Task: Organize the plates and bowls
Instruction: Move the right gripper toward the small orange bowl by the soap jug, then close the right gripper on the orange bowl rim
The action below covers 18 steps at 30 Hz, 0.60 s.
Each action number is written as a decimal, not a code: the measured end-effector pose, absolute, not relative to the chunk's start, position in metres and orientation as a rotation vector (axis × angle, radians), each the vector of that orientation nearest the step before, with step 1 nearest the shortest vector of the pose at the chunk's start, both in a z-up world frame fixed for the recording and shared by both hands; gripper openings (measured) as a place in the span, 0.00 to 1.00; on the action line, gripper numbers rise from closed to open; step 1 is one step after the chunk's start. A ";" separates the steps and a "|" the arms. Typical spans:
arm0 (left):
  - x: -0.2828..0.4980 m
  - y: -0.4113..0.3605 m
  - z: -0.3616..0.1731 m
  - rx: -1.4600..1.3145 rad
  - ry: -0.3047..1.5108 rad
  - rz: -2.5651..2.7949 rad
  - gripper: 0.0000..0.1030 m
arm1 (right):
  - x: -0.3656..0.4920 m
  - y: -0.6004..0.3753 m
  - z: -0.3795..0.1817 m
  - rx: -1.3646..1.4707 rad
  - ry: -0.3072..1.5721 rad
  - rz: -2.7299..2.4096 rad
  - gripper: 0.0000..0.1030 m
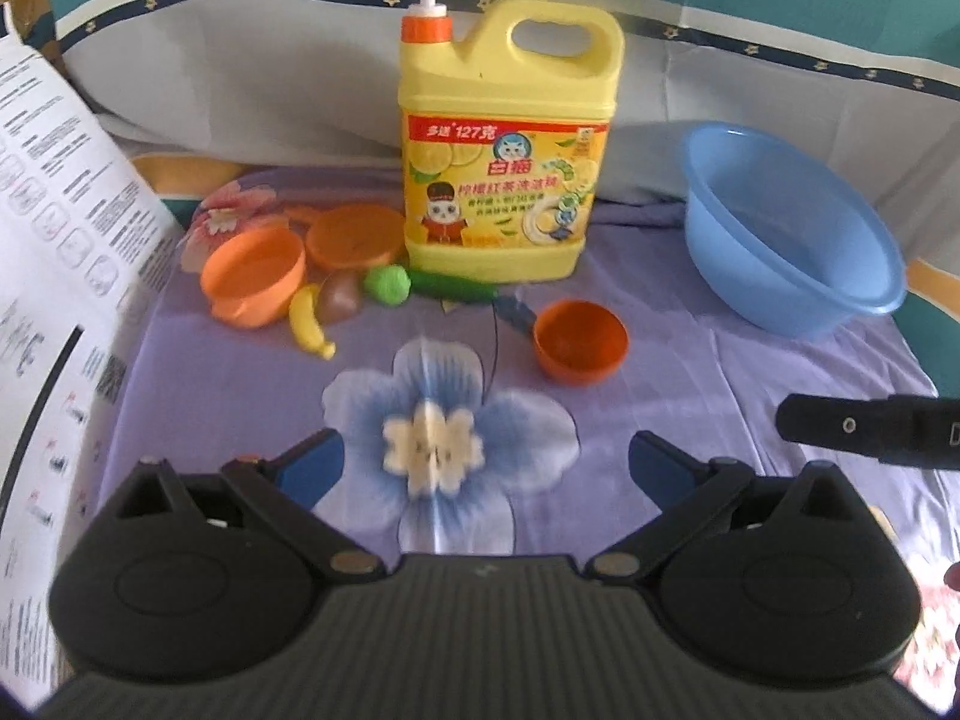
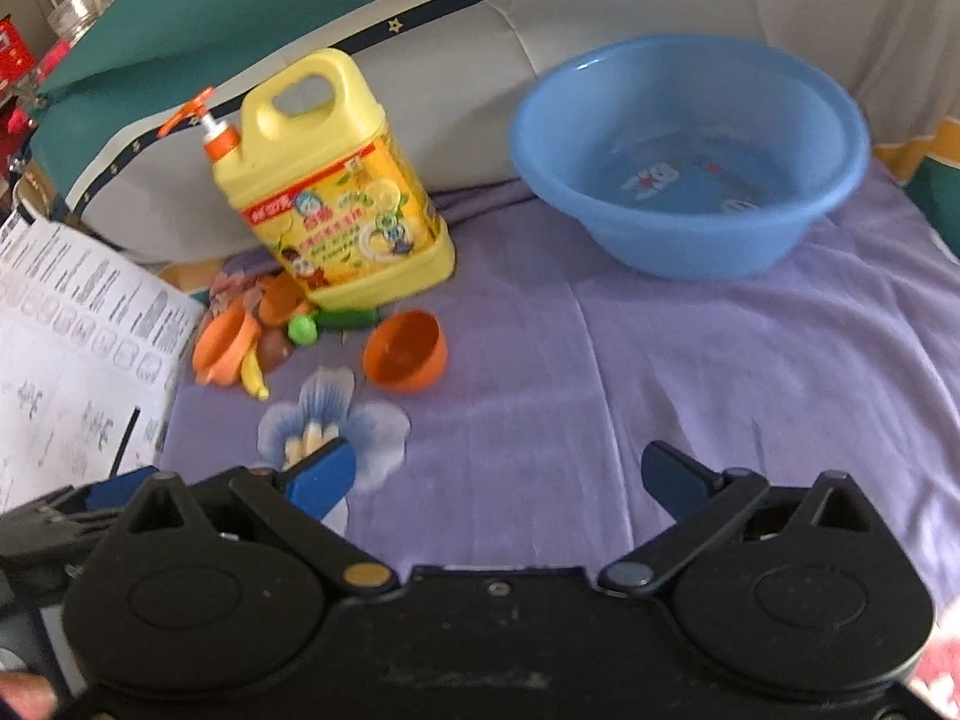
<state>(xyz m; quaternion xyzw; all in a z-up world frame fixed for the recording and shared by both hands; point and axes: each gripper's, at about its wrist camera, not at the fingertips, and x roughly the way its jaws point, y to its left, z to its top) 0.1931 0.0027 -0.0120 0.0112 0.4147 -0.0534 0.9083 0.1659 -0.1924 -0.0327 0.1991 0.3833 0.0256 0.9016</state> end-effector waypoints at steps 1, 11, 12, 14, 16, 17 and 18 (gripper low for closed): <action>0.202 0.001 -0.015 0.023 0.856 -0.111 1.00 | 0.175 -0.192 -0.034 0.418 0.799 0.057 0.93; 0.265 -0.017 -0.046 0.035 0.855 -0.113 0.97 | 0.255 -0.189 -0.057 0.452 0.840 0.085 0.75; 0.268 -0.018 -0.049 0.038 0.860 -0.116 0.97 | 0.261 -0.189 -0.059 0.463 0.845 0.092 0.72; 0.275 -0.021 -0.055 0.035 0.870 -0.123 0.92 | 0.273 -0.187 -0.064 0.485 0.852 0.100 0.67; 0.281 -0.022 -0.059 0.031 0.877 -0.126 0.90 | 0.283 -0.183 -0.068 0.498 0.858 0.111 0.58; 0.284 -0.023 -0.061 0.026 0.881 -0.129 0.87 | 0.288 -0.181 -0.070 0.505 0.862 0.119 0.55; 0.286 -0.023 -0.064 0.020 0.887 -0.134 0.85 | 0.291 -0.180 -0.073 0.513 0.867 0.128 0.49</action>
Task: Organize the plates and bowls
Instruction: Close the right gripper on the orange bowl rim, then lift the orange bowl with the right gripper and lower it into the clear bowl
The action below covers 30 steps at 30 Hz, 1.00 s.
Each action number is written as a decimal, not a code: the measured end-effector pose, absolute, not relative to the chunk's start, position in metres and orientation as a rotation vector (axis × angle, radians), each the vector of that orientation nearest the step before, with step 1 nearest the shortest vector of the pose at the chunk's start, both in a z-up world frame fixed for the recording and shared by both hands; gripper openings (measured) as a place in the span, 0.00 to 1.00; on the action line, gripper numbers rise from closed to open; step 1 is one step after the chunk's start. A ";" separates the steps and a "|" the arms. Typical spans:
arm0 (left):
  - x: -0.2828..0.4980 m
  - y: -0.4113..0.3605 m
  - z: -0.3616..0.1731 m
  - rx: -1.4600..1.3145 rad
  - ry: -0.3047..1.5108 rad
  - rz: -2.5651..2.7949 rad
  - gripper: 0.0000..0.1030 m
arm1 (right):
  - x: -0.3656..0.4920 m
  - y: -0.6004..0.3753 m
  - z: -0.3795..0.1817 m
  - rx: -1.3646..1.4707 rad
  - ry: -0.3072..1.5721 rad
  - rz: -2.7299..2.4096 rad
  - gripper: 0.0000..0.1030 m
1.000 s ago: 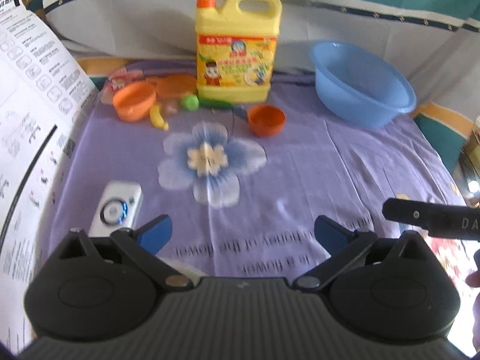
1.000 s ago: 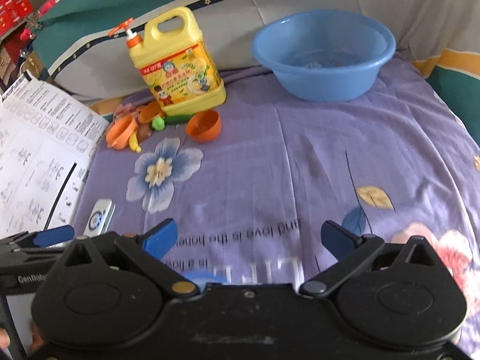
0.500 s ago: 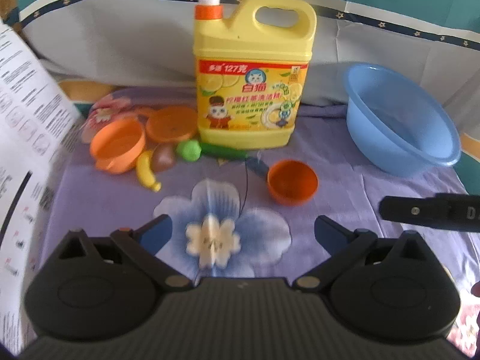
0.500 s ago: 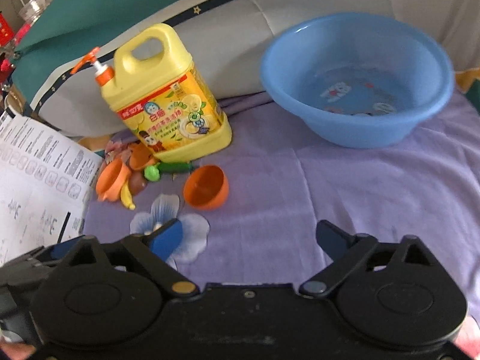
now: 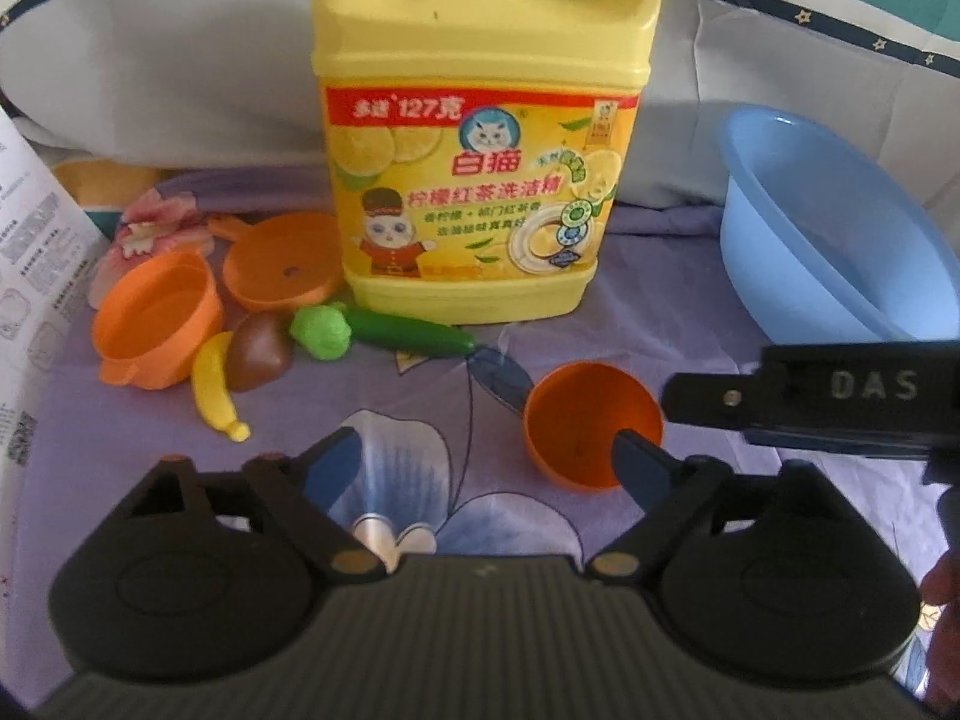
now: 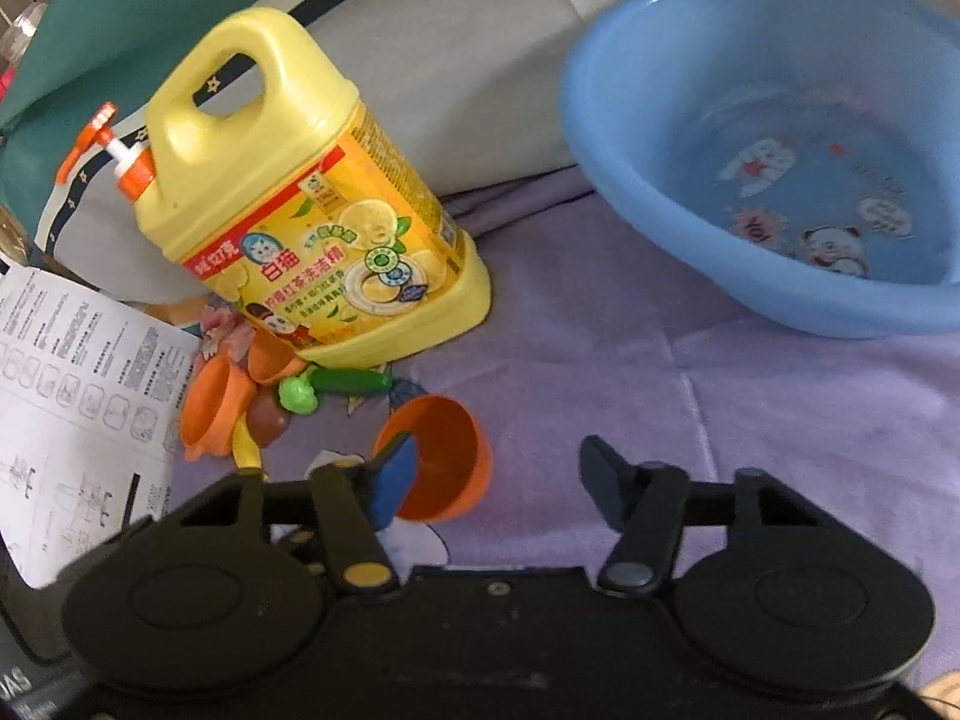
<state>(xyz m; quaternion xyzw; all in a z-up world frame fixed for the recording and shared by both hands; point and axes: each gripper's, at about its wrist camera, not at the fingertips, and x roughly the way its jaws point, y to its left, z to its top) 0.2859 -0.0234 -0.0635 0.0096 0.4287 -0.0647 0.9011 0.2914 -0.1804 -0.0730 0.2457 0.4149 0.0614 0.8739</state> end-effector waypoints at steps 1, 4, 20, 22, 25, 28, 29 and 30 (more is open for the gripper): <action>0.288 -0.025 -0.066 0.016 0.894 -0.139 0.80 | 0.295 -0.179 -0.075 0.520 0.872 0.137 0.45; 0.293 -0.029 -0.073 0.014 0.911 -0.159 0.64 | 0.304 -0.175 -0.084 0.528 0.885 0.144 0.24; 0.279 -0.038 -0.076 0.016 0.953 -0.226 0.19 | 0.287 -0.160 -0.091 0.493 0.881 0.159 0.06; 0.271 -0.037 -0.071 0.018 0.950 -0.226 0.19 | 0.276 -0.158 -0.087 0.488 0.881 0.162 0.06; 0.256 -0.036 -0.065 0.027 0.958 -0.231 0.20 | 0.256 -0.158 -0.084 0.504 0.881 0.168 0.06; 0.237 -0.033 -0.058 0.024 0.960 -0.243 0.20 | 0.235 -0.157 -0.079 0.511 0.881 0.172 0.06; 0.229 -0.031 -0.056 0.019 0.960 -0.246 0.20 | 0.228 -0.157 -0.078 0.512 0.880 0.175 0.06; 0.222 -0.030 -0.054 0.014 0.960 -0.246 0.20 | 0.219 -0.157 -0.076 0.511 0.879 0.178 0.06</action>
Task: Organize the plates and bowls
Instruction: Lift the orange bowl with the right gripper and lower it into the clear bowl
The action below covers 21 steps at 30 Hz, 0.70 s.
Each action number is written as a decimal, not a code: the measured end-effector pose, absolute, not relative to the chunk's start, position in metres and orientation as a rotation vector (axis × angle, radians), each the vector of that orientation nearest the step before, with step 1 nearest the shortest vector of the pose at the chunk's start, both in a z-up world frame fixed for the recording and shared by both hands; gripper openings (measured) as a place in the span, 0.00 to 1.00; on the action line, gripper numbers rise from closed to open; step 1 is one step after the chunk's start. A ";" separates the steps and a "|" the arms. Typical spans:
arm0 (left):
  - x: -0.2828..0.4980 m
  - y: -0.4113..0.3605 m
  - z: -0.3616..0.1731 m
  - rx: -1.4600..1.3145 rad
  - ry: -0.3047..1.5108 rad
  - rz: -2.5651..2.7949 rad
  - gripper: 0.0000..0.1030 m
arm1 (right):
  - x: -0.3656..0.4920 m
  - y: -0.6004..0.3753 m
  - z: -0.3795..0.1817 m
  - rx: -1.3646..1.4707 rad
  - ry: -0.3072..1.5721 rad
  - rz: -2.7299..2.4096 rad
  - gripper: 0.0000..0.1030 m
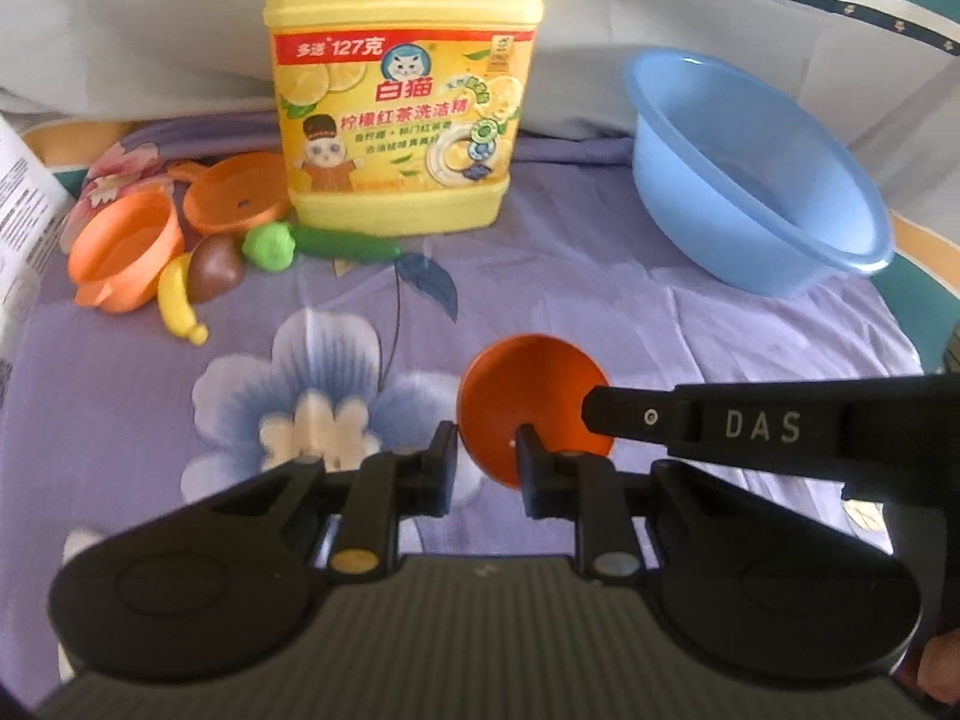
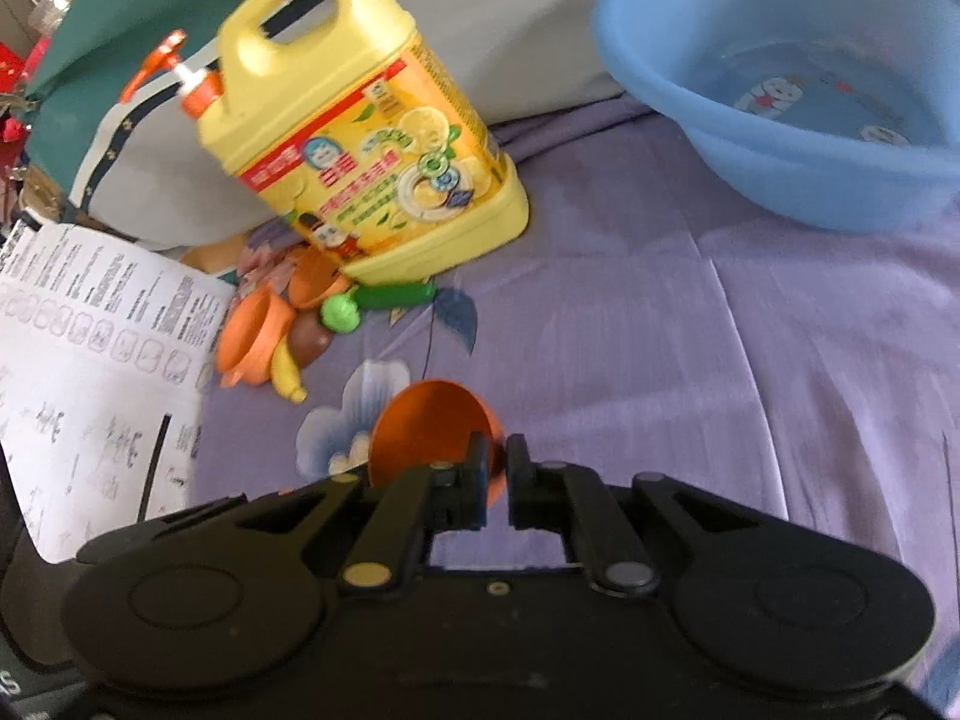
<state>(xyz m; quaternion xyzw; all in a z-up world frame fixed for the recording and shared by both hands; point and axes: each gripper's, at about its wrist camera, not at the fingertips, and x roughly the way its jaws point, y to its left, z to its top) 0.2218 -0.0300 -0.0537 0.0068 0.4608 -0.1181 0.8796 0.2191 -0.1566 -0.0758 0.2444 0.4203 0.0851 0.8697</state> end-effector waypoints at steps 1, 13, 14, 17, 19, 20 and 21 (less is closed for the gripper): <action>0.215 -0.029 -0.051 0.009 0.959 -0.247 0.20 | 0.213 -0.157 -0.074 0.511 0.879 0.180 0.06; 0.120 -0.027 -0.016 -0.014 0.929 -0.279 0.20 | 0.112 -0.159 -0.053 0.518 0.840 0.200 0.06; 0.112 -0.028 -0.013 -0.013 0.926 -0.283 0.20 | 0.103 -0.160 -0.052 0.517 0.837 0.201 0.06; 0.088 -0.030 -0.008 -0.017 0.922 -0.298 0.20 | 0.081 -0.161 -0.049 0.515 0.835 0.201 0.06; 0.075 -0.031 -0.006 -0.023 0.923 -0.308 0.20 | 0.066 -0.163 -0.048 0.512 0.836 0.200 0.06; 0.068 -0.032 -0.005 -0.024 0.922 -0.314 0.20 | 0.059 -0.164 -0.048 0.512 0.836 0.199 0.06; 0.060 -0.033 -0.003 -0.023 0.920 -0.320 0.20 | 0.053 -0.164 -0.048 0.511 0.837 0.198 0.06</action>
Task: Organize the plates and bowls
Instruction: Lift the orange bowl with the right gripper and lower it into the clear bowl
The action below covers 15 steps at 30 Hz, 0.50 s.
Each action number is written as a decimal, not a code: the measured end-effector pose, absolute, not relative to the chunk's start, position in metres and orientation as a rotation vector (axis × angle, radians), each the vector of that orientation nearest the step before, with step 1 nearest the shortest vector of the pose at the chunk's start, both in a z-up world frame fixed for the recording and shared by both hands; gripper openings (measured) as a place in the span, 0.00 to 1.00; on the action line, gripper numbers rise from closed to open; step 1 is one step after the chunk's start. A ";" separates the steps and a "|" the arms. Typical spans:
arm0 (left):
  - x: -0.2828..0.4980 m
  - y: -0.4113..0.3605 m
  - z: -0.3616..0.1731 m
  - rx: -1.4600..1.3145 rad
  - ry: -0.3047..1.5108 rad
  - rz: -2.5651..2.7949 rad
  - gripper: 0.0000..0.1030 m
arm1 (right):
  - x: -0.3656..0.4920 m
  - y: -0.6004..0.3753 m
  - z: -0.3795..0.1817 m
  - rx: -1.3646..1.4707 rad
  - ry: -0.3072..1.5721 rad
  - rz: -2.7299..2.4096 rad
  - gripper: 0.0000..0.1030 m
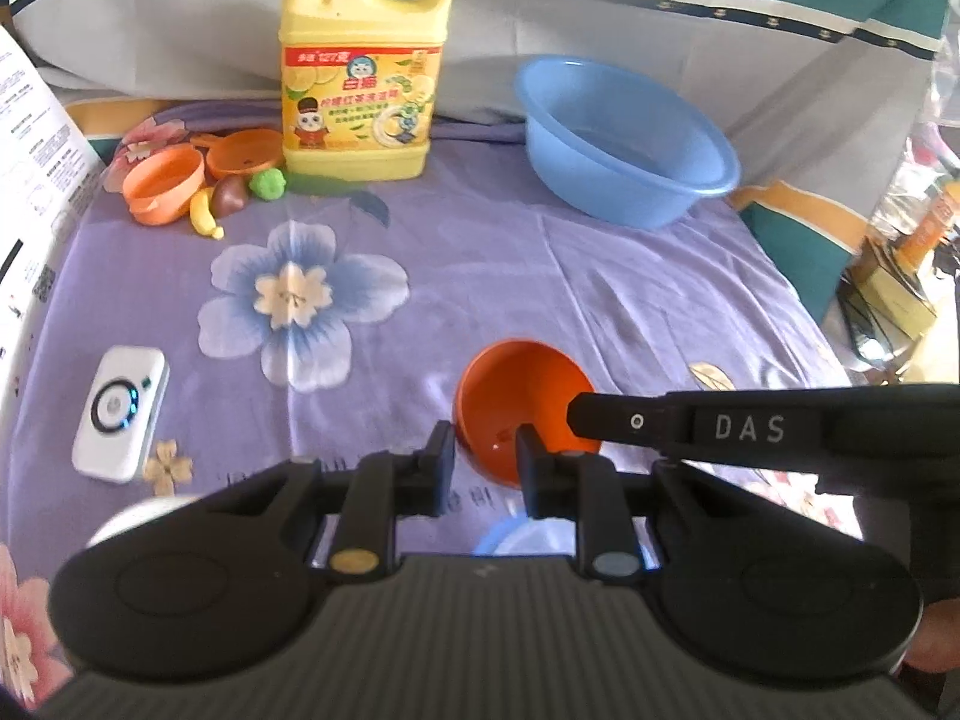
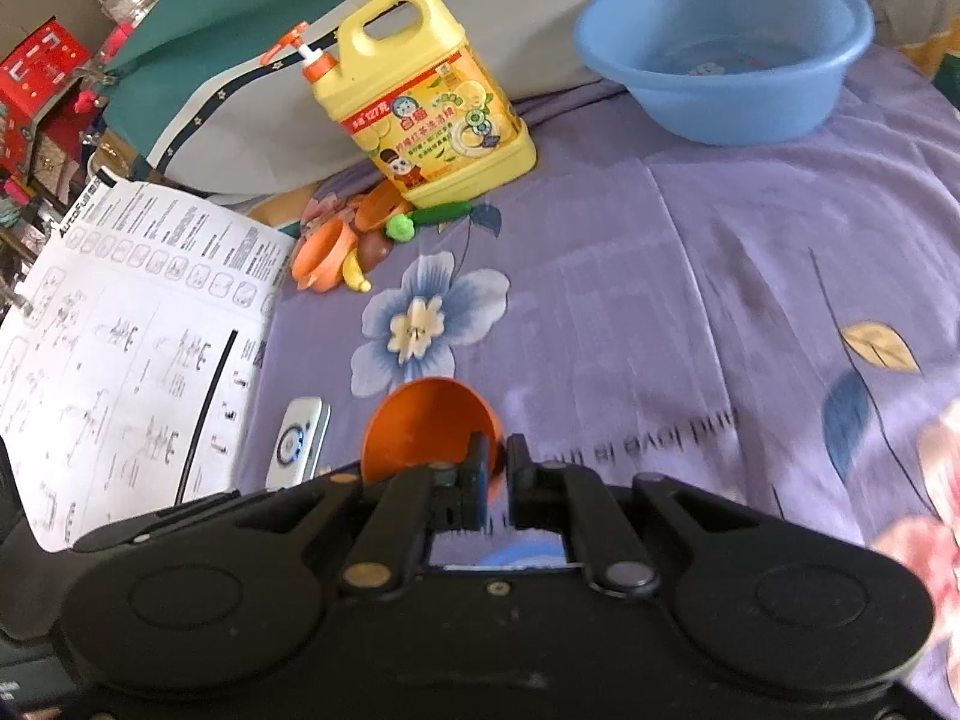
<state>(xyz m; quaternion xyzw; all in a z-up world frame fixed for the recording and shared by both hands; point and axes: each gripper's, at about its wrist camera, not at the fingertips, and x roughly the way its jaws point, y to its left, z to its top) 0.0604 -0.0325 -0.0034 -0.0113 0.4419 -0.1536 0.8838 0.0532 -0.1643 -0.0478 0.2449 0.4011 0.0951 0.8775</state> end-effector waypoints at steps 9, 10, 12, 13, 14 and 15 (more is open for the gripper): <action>0.016 -0.036 -0.009 -0.011 0.944 -0.353 0.20 | 0.004 -0.167 -0.060 0.496 0.878 0.196 0.06; 0.013 -0.037 -0.012 -0.008 0.953 -0.356 0.20 | 0.002 -0.167 -0.062 0.493 0.884 0.194 0.06; 0.009 -0.037 -0.017 -0.006 0.969 -0.359 0.20 | -0.001 -0.167 -0.065 0.483 0.895 0.191 0.06; 0.007 -0.037 -0.020 -0.010 0.977 -0.361 0.20 | -0.002 -0.167 -0.067 0.480 0.902 0.189 0.06; 0.006 -0.037 -0.023 -0.011 0.986 -0.362 0.20 | -0.004 -0.168 -0.069 0.479 0.906 0.188 0.06; 0.005 -0.038 -0.025 -0.012 0.995 -0.363 0.20 | -0.005 -0.168 -0.070 0.477 0.911 0.186 0.06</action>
